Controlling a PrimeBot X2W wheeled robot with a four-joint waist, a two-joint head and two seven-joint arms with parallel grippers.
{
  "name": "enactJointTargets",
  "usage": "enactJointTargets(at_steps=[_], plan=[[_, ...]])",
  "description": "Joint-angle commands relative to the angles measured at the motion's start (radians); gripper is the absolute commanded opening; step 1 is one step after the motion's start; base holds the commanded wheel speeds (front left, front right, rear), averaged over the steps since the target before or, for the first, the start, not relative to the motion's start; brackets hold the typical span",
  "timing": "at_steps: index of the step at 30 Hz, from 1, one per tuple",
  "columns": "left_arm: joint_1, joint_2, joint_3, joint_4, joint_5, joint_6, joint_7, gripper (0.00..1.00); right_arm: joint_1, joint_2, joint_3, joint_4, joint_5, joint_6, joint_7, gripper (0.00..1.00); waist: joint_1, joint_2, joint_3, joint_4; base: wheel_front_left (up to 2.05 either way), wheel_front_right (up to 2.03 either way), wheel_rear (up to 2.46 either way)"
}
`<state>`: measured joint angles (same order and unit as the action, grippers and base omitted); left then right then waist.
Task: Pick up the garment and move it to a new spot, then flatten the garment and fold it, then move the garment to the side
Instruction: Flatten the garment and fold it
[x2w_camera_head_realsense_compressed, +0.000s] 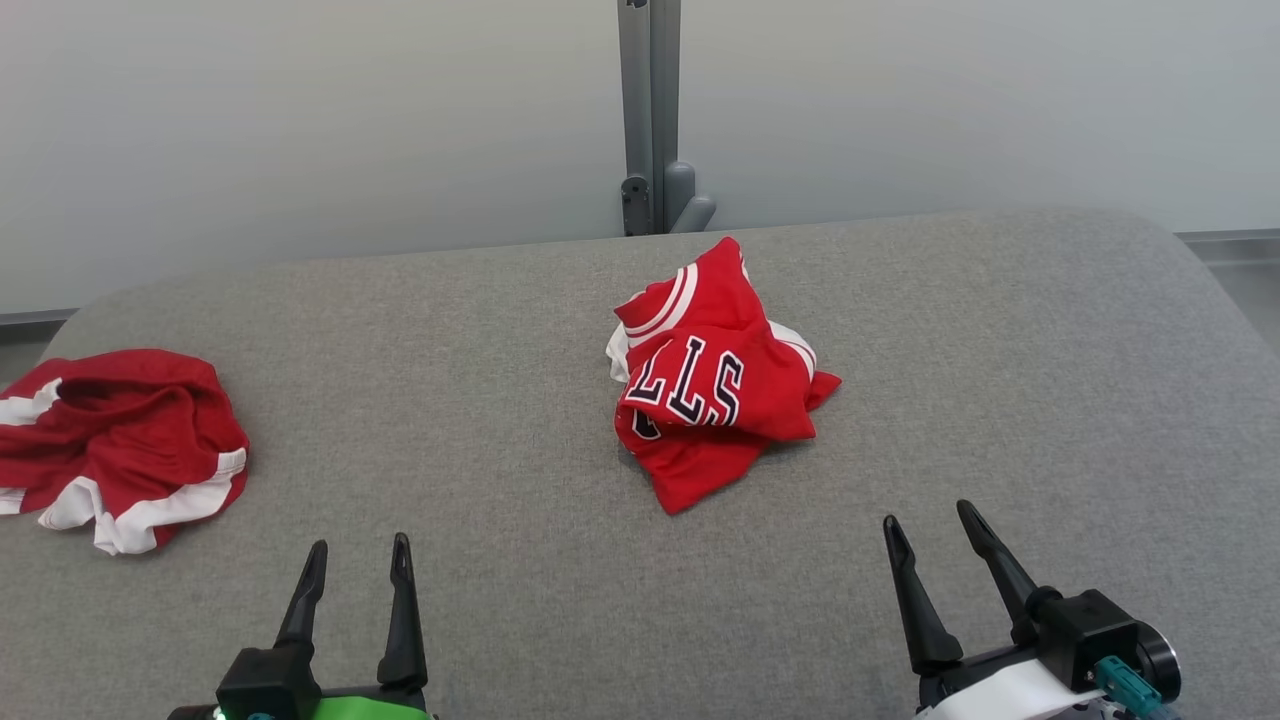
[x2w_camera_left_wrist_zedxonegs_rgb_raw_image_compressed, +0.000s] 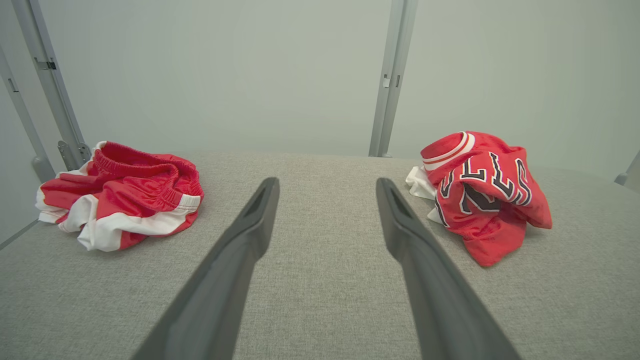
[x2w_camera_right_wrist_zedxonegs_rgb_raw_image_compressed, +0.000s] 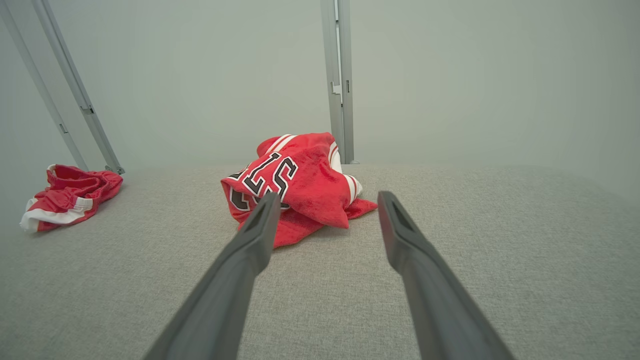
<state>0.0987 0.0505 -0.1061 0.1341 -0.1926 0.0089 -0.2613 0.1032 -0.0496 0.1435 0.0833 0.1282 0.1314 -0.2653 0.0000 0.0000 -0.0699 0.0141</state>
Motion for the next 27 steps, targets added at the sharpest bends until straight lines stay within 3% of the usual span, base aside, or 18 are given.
enactJointTargets(at_steps=[1, 27], plan=[[-0.016, 0.0, 0.0, 0.002, -0.005, 0.003, -0.004, 1.0, 0.002, -0.002, 0.001, -0.002, -0.001, -0.001, 0.0, 1.0, 0.0, 0.0, 0.001, 0.0, 0.0, 0.0, 0.0], [-0.025, 0.0, -0.009, 0.013, 0.006, 0.008, -0.004, 1.0, -0.01, -0.002, 0.009, 0.011, 0.003, -0.001, 0.0, 1.0, 0.0, 0.0, 0.003, -0.005, 0.0, 0.0, 0.0]])
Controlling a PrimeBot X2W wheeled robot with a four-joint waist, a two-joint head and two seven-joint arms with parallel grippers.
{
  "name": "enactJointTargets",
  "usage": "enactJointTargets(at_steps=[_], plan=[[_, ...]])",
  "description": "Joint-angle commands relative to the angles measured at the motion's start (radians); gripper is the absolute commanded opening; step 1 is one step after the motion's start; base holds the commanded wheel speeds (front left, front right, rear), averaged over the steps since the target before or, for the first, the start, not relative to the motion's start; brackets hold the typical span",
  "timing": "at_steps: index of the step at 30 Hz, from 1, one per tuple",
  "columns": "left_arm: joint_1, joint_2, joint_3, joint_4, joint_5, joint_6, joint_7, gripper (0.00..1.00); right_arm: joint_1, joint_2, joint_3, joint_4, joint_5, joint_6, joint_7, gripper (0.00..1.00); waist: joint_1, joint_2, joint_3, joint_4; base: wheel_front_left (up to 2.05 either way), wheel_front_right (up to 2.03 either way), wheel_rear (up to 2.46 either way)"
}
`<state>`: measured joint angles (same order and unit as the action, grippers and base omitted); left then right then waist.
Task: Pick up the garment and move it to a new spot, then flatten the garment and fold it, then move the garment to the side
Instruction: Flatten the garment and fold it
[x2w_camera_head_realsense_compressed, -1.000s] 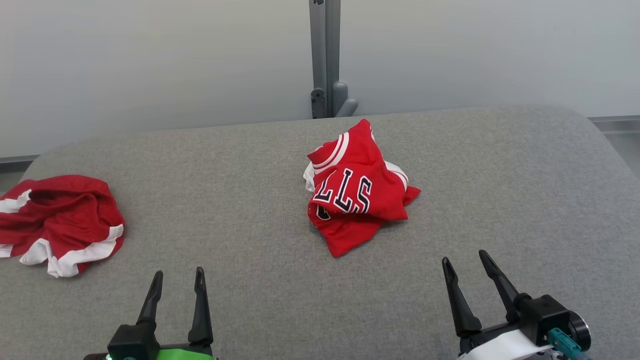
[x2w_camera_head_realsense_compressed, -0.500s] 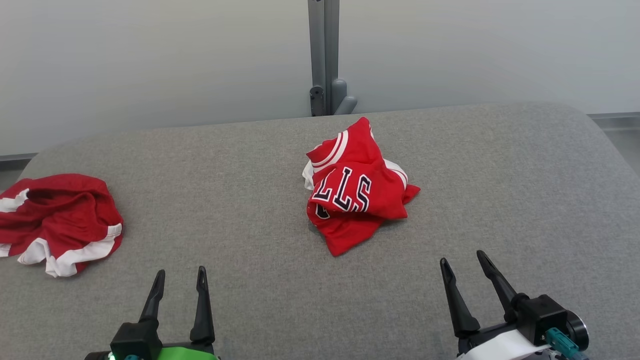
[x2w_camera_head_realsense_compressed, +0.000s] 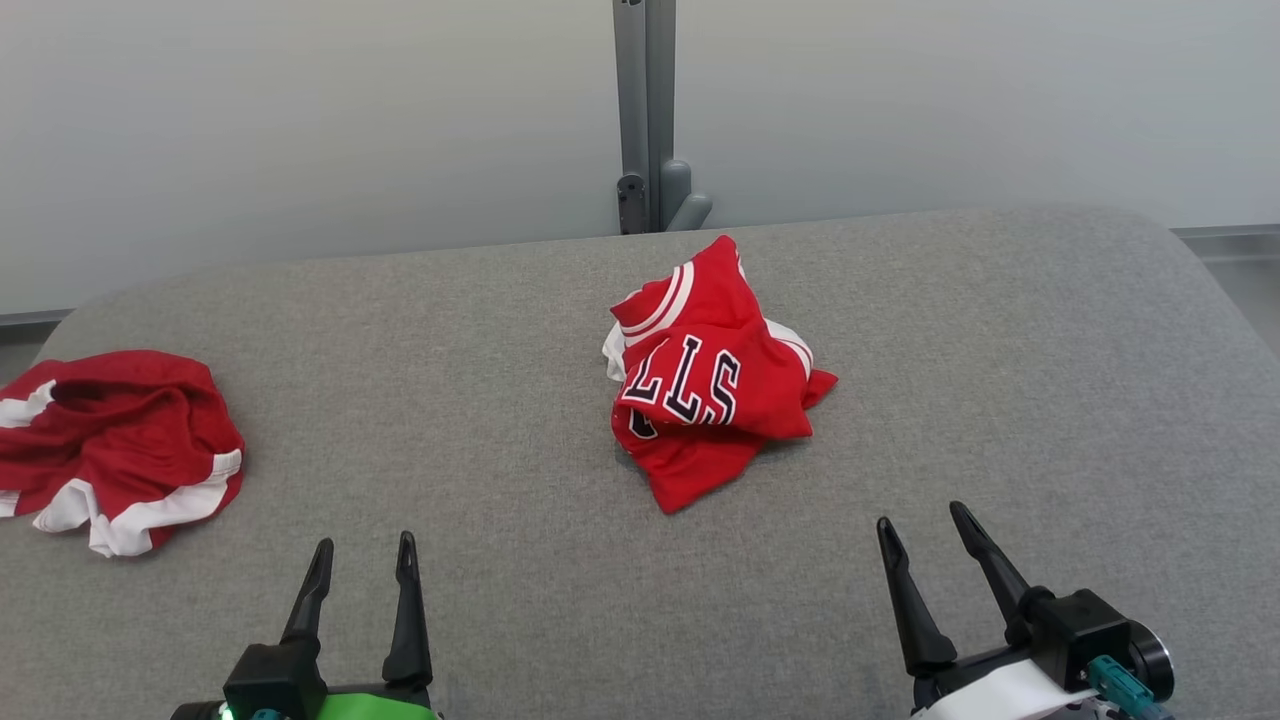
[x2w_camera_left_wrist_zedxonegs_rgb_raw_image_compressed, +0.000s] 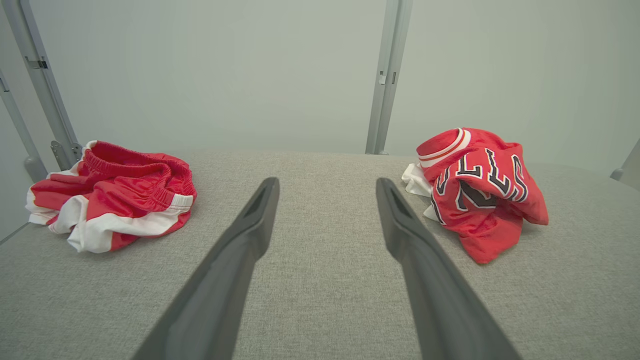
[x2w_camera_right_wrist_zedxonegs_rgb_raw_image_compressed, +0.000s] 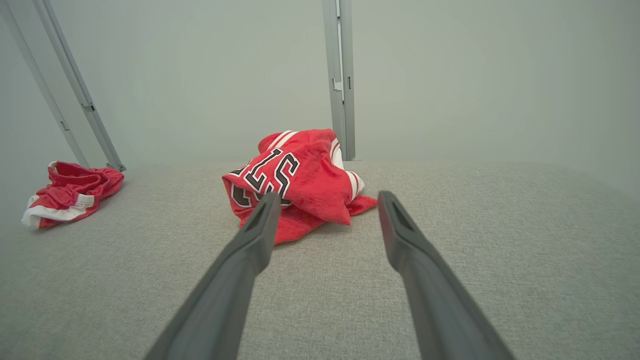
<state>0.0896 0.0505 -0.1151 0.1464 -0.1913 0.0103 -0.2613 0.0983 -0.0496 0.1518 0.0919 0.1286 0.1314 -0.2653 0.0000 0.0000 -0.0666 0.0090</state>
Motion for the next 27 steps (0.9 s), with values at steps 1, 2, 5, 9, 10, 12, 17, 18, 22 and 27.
enactJointTargets(at_steps=[1, 2, 5, 9, 10, 12, 17, 18, 22, 27], plan=[[-0.016, 0.0, 0.0, 0.001, 0.005, 0.007, -0.004, 1.0, -0.005, -0.002, 0.002, 0.004, 0.003, -0.001, 0.0, 1.0, 0.0, 0.0, 0.0, -0.001, 0.0, 0.0, 0.0], [-0.016, 0.0, 0.0, 0.001, 0.004, 0.008, -0.004, 1.0, -0.006, -0.002, 0.004, 0.004, 0.003, -0.001, 0.0, 1.0, 0.0, 0.0, 0.0, -0.002, 0.0, 0.0, 0.0], [-0.021, 0.0, -0.001, 0.006, 0.01, 0.005, -0.004, 1.0, -0.01, -0.002, 0.009, 0.004, 0.004, -0.001, 0.0, 1.0, 0.0, 0.0, 0.004, -0.009, 0.0, 0.0, 0.0], [-0.053, 0.0, -0.008, 0.025, 0.038, -0.007, -0.004, 1.0, -0.02, -0.002, 0.014, 0.001, 0.005, -0.001, 0.0, 1.0, 0.0, 0.0, 0.019, -0.027, 0.0, 0.0, 0.0], [-0.064, 0.0, -0.01, 0.032, 0.045, -0.009, -0.004, 1.0, -0.021, -0.002, 0.015, 0.0, 0.003, -0.001, 0.0, 1.0, 0.0, 0.0, 0.024, -0.033, 0.0, 0.0, 0.0], [-0.093, 0.0, -0.014, 0.052, 0.046, -0.016, -0.004, 1.0, -0.027, -0.002, 0.017, -0.001, 0.001, -0.001, 0.0, 1.0, 0.0, 0.0, 0.036, -0.047, 0.0, 0.0, 0.0], [-0.184, 0.0, -0.034, 0.137, 0.056, -0.036, -0.004, 1.0, -0.045, -0.002, 0.02, -0.001, -0.005, -0.001, 0.0, 1.0, 0.0, 0.0, 0.077, -0.088, 0.0, 0.0, 0.0], [-0.222, 0.0, -0.043, 0.172, 0.067, -0.042, -0.004, 1.0, -0.048, -0.002, 0.019, 0.001, -0.006, -0.001, 0.0, 1.0, 0.0, 0.0, 0.094, -0.103, 0.0, 0.0, 0.0], [-0.329, 0.001, -0.049, 0.257, 0.089, -0.042, -0.004, 1.0, -0.075, -0.001, 0.012, -0.011, -0.004, -0.001, 0.0, 1.0, 0.0, 0.0, 0.155, -0.128, 0.0, 0.0, 0.0], [-0.491, 0.016, -0.042, 0.341, 0.119, -0.047, -0.004, 1.0, -0.122, -0.001, 0.02, -0.026, 0.001, -0.001, 0.0, 1.0, 0.0, 0.0, 0.254, -0.15, 0.0, 0.0, 0.0]])
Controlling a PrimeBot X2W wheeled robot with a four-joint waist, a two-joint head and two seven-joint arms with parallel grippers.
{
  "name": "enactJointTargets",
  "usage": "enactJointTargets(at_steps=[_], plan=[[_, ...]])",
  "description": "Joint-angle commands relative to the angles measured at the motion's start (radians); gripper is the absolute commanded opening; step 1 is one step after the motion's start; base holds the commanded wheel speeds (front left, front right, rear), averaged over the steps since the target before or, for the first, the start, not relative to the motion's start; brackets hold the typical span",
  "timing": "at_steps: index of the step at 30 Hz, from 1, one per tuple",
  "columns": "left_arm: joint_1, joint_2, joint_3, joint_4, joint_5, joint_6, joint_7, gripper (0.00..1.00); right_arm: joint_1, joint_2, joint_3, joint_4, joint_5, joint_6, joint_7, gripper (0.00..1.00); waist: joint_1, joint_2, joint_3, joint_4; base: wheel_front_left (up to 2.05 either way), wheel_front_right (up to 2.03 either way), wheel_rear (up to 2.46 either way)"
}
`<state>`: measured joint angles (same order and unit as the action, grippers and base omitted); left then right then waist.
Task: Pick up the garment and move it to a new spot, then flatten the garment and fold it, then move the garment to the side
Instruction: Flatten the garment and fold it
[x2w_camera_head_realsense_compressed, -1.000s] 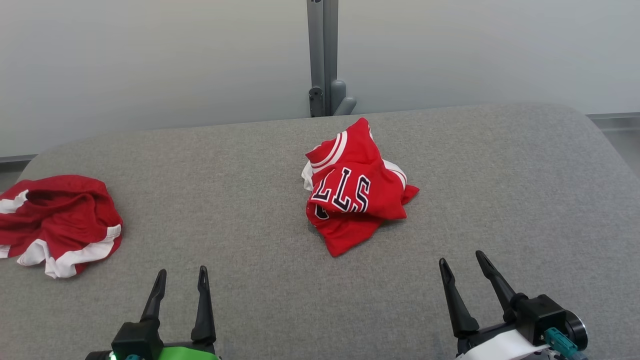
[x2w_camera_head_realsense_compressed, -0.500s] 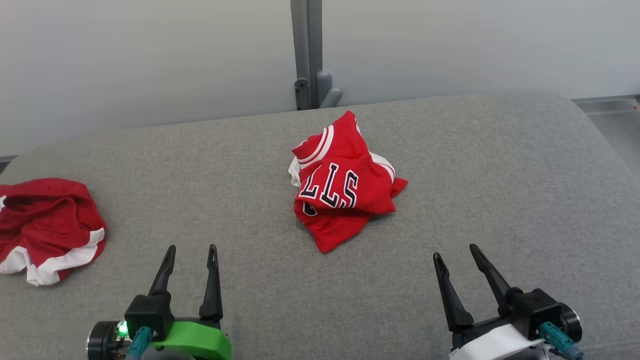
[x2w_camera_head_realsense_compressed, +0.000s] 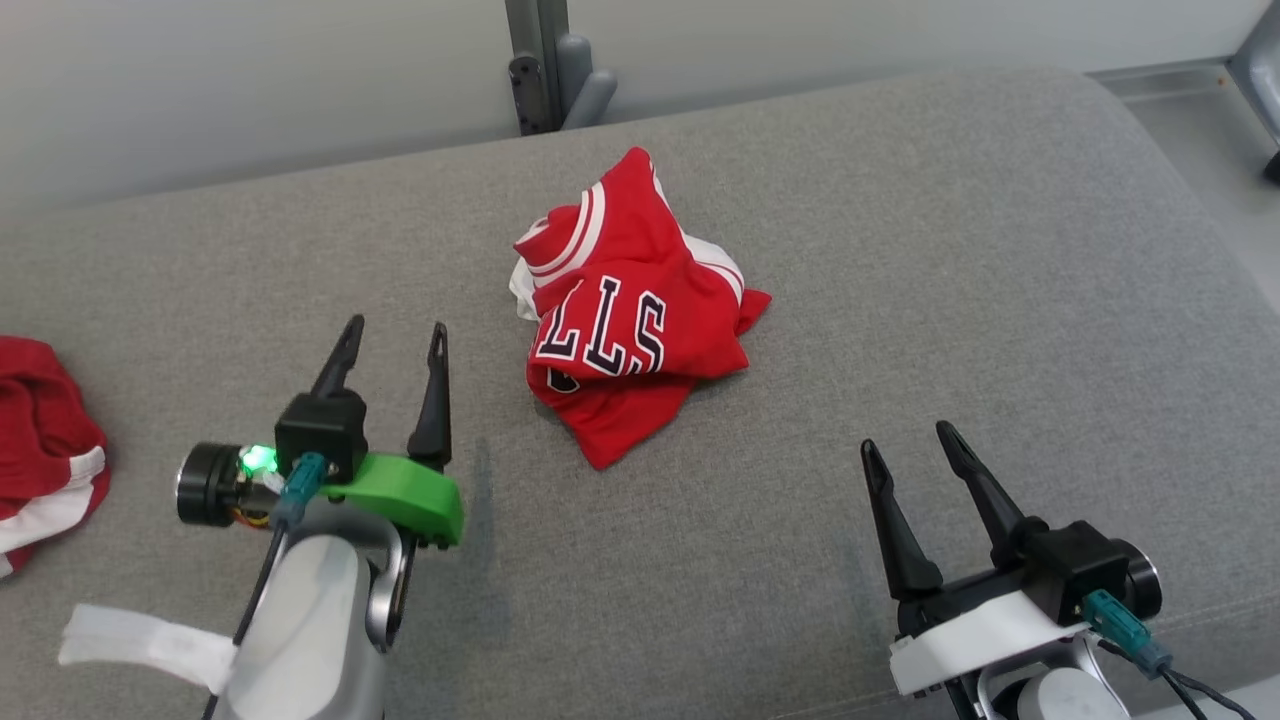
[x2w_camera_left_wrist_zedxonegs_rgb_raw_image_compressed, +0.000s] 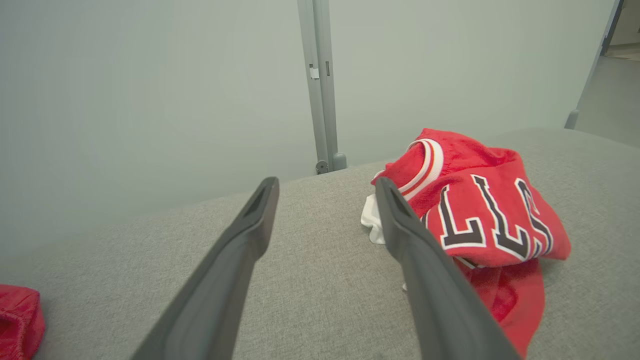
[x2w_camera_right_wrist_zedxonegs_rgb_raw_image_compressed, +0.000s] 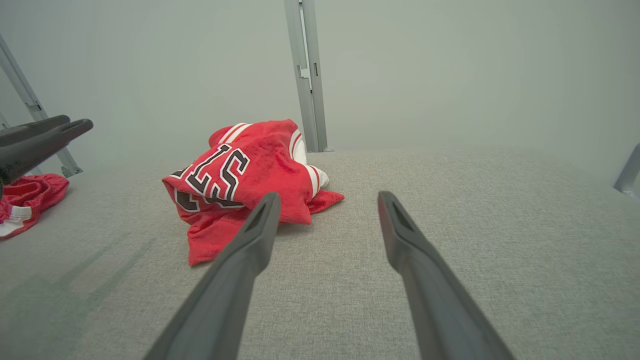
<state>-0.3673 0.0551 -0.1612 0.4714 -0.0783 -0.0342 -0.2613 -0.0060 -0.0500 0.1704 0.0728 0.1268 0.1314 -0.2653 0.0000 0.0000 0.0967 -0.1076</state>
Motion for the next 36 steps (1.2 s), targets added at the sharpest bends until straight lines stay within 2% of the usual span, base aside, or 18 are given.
enactJointTargets(at_steps=[1, 4, 12, 21, 29, 34, 35, 36], plan=[[-0.071, 0.014, 0.0, 0.037, 0.013, -0.01, -0.004, 1.0, -0.027, -0.001, 0.001, -0.008, 0.005, -0.001, 0.0, 1.0, 0.0, 0.0, 0.107, -0.036, 0.0, 0.0, 0.0], [-0.139, 0.017, -0.013, 0.076, 0.021, -0.024, -0.004, 1.0, -0.045, -0.001, 0.002, -0.012, 0.005, -0.001, 0.0, 1.0, 0.0, 0.0, 0.142, -0.043, 0.0, 0.0, 0.0], [-0.391, 0.032, -0.101, 0.294, 0.064, -0.076, -0.004, 1.0, -0.098, -0.001, 0.004, -0.019, 0.015, -0.001, 0.0, 1.0, 0.0, 0.0, 0.243, -0.073, 0.0, 0.0, 0.0], [-0.524, 0.023, -0.226, 0.462, 0.051, -0.096, 0.009, 1.0, -0.109, -0.001, 0.007, -0.02, 0.029, -0.001, 0.0, 1.0, 0.0, 0.0, 0.266, -0.09, 0.0, 0.0, 0.0], [-0.551, 0.012, -0.426, 0.529, -0.042, -0.097, 0.036, 1.0, -0.105, -0.001, 0.011, -0.02, 0.038, -0.001, 0.0, 1.0, 0.0, 0.0, 0.255, -0.1, 0.0, 0.0, 0.0], [-0.575, 0.029, -0.54, 0.533, -0.102, -0.097, 0.042, 1.0, -0.106, -0.001, 0.015, -0.019, 0.039, -0.001, 0.0, 1.0, 0.0, 0.0, 0.248, -0.103, 0.0, 0.0, 0.0], [-0.581, 0.032, -0.555, 0.531, -0.114, -0.097, 0.039, 0.83, -0.105, -0.001, 0.016, -0.018, 0.041, -0.001, 0.0, 1.0, 0.0, 0.0, 0.247, -0.104, 0.0, 0.0, 0.0], [-0.587, 0.035, -0.567, 0.529, -0.125, -0.097, 0.035, 0.56, -0.105, -0.001, 0.019, -0.017, 0.042, -0.001, 0.0, 1.0, 0.0, 0.0, 0.245, -0.105, 0.0, 0.0, 0.0]])
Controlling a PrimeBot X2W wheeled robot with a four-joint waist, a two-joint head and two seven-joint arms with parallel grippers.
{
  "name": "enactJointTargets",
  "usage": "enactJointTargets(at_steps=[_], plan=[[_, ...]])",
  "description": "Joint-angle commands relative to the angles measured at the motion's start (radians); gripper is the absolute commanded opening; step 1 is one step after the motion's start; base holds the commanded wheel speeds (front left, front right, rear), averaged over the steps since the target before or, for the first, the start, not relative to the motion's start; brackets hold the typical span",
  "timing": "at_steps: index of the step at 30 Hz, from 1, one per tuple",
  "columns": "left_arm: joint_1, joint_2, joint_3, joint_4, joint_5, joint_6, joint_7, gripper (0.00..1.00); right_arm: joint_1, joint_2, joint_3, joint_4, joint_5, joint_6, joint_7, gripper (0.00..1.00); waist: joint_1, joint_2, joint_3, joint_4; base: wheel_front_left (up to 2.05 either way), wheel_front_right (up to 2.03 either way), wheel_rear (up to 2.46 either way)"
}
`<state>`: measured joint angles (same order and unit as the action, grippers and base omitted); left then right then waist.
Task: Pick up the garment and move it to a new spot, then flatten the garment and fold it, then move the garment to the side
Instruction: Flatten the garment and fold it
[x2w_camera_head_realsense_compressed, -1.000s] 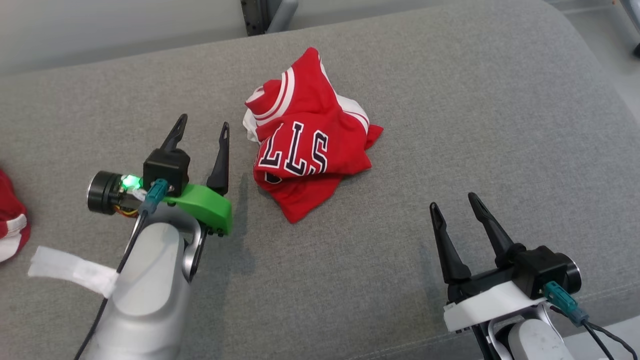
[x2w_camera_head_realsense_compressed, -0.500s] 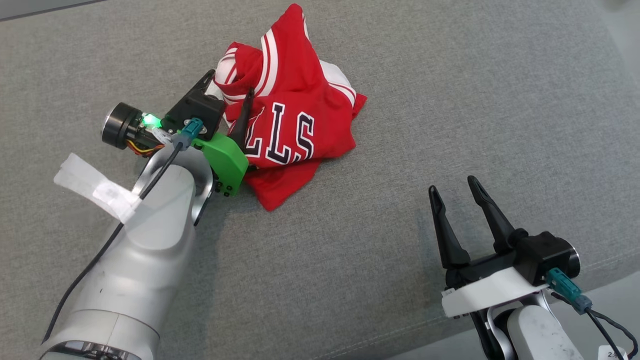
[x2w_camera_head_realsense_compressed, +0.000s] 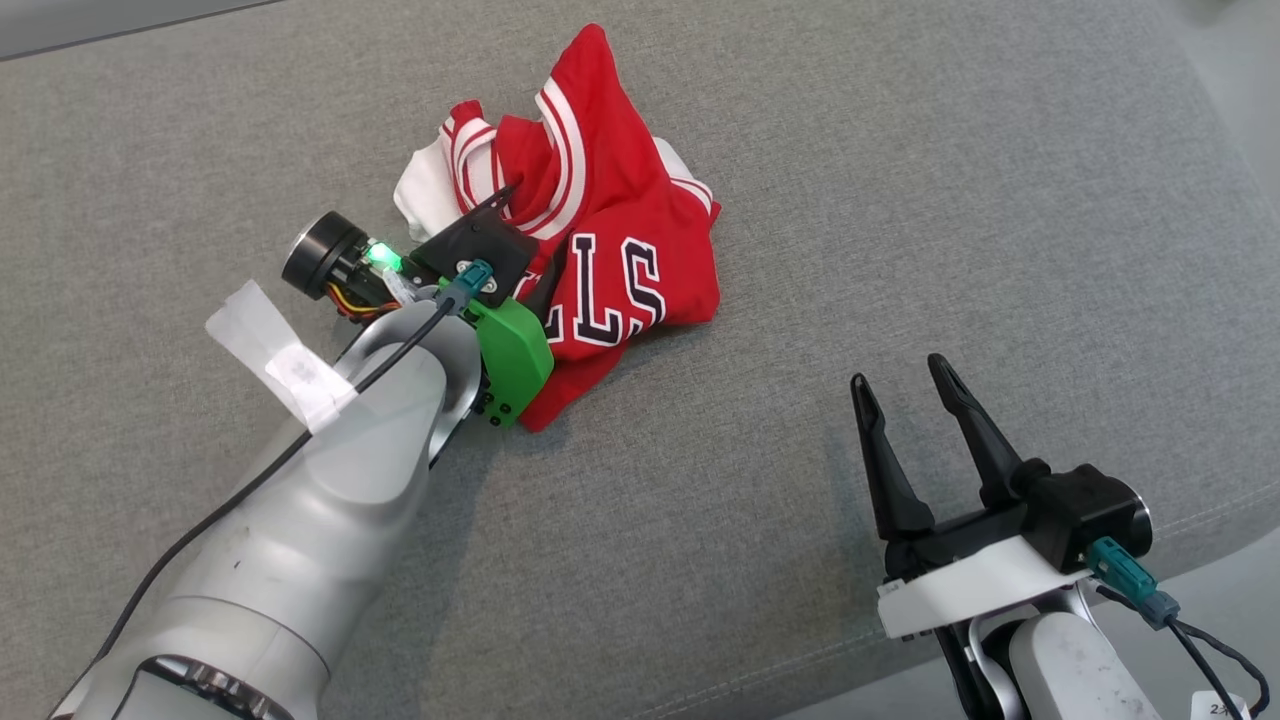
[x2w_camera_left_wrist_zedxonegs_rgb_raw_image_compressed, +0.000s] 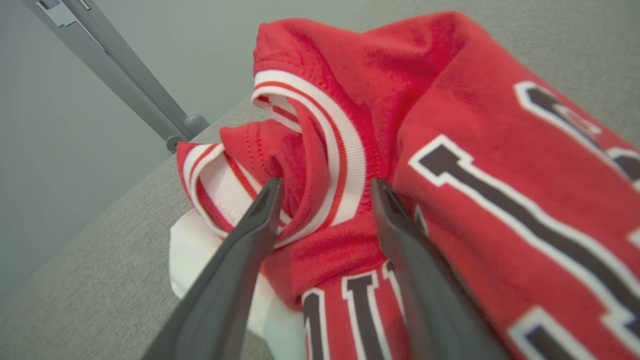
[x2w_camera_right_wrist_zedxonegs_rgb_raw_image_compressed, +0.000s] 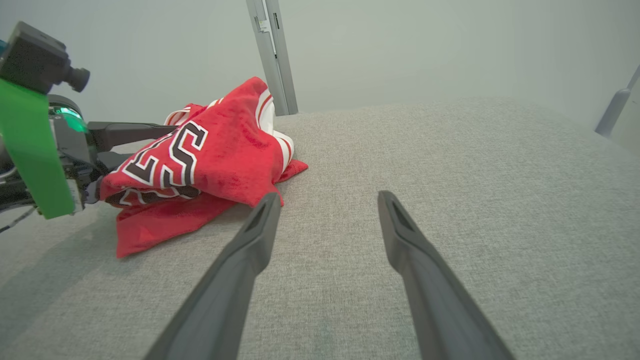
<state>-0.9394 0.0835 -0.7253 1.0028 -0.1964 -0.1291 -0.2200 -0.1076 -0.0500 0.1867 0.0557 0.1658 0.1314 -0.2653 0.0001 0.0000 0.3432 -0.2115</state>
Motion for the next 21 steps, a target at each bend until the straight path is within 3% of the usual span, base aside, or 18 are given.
enactJointTargets(at_steps=[1, 2, 3, 12, 21], plan=[[-0.022, 0.009, -0.008, -0.005, -0.017, -0.002, -0.011, 0.35, -0.003, -0.001, 0.005, 0.001, 0.004, -0.001, 0.0, 1.0, -0.0001, 0.0, -0.005, -0.003, 0.0, 0.0, 0.0], [-0.028, 0.009, -0.013, -0.009, -0.027, -0.002, -0.016, 0.02, -0.003, -0.001, 0.007, 0.003, 0.006, -0.001, 0.0, 1.0, -0.0001, 0.0, -0.009, -0.005, 0.0, 0.0, 0.0], [-0.027, 0.006, -0.02, -0.01, -0.04, -0.002, -0.018, 0.0, -0.002, -0.001, 0.009, 0.004, 0.008, -0.001, 0.0, 1.0, -0.0001, 0.0, -0.013, -0.007, 0.0, 0.0, 0.0], [-0.063, -0.014, -0.067, -0.048, -0.222, -0.002, 0.02, 0.0, 0.011, -0.001, 0.018, 0.011, 0.028, -0.001, 0.0, 1.0, -0.0001, 0.0, -0.07, -0.033, 0.0, 0.0, 0.0], [-0.184, -0.024, -0.002, -0.169, -0.496, -0.002, 0.135, 0.0, 0.045, -0.001, 0.026, 0.022, 0.062, -0.001, 0.0, 1.0, -0.0001, 0.0, -0.171, -0.065, 0.0, 0.0, 0.0]])
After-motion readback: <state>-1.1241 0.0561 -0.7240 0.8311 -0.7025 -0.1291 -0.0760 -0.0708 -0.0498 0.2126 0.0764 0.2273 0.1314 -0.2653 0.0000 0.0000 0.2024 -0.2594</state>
